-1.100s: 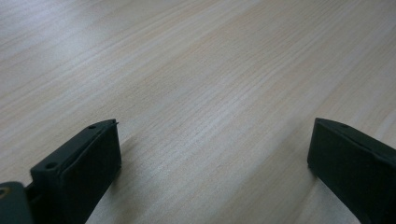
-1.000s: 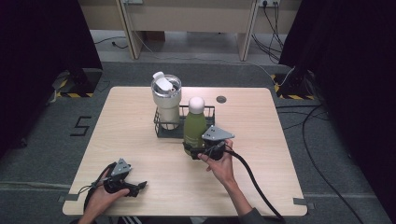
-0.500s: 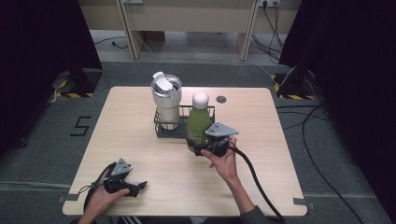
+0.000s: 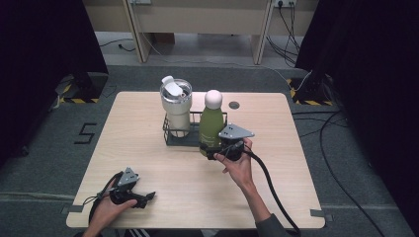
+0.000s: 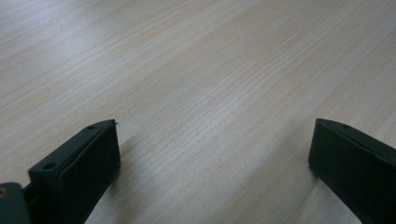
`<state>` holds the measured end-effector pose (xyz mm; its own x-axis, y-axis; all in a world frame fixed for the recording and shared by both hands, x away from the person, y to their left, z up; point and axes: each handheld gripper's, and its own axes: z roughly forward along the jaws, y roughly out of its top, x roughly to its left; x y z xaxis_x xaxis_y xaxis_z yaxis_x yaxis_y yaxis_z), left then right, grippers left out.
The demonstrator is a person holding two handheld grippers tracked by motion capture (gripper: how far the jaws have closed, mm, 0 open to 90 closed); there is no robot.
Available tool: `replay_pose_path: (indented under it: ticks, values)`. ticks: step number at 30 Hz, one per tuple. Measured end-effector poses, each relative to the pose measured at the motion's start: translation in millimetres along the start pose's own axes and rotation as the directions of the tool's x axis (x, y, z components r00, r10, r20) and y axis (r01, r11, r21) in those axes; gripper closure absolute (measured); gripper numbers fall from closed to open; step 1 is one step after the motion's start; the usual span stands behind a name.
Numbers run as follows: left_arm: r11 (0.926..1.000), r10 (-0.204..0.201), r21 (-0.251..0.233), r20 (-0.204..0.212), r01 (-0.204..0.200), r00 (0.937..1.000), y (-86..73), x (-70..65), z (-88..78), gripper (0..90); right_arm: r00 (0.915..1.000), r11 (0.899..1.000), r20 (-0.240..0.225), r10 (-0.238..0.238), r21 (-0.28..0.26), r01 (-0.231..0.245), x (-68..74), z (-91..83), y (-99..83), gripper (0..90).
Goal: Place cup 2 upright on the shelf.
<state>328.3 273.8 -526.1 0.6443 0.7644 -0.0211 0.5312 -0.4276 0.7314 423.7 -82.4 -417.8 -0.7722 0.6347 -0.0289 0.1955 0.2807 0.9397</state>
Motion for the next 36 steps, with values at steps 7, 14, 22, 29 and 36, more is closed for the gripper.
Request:
replay_pose_path:
  ticks: [7,14,22,29,36]
  values:
    - [1.0000,0.000,0.000,0.000,0.000,1.0000,0.0,0.0,0.0,1.5,0.9999,1.000,-0.001,0.012,0.006,-0.012,-4.4,0.1,6.2,20.9]
    - [1.0000,0.000,0.000,0.000,0.000,1.0000,0.0,0.0,0.0,1.5,0.9999,1.000,0.008,0.012,0.009,-0.012,-10.3,-2.6,19.0,20.8]
    - [1.0000,0.000,0.000,-0.001,0.000,1.0000,0.0,0.0,0.1,1.5,0.9994,1.000,0.026,0.024,0.009,-0.024,-20.6,1.2,29.3,20.8]
    - [1.0000,-0.002,0.000,0.000,0.002,1.0000,0.1,-0.1,0.0,1.5,0.9984,1.000,0.055,0.013,0.008,-0.014,-28.7,5.1,37.8,20.8]
    - [1.0000,-0.004,-0.002,0.000,0.004,1.0000,0.1,-0.2,0.1,1.4,0.9973,1.000,0.070,0.019,0.010,-0.020,-37.7,11.3,43.7,20.9]
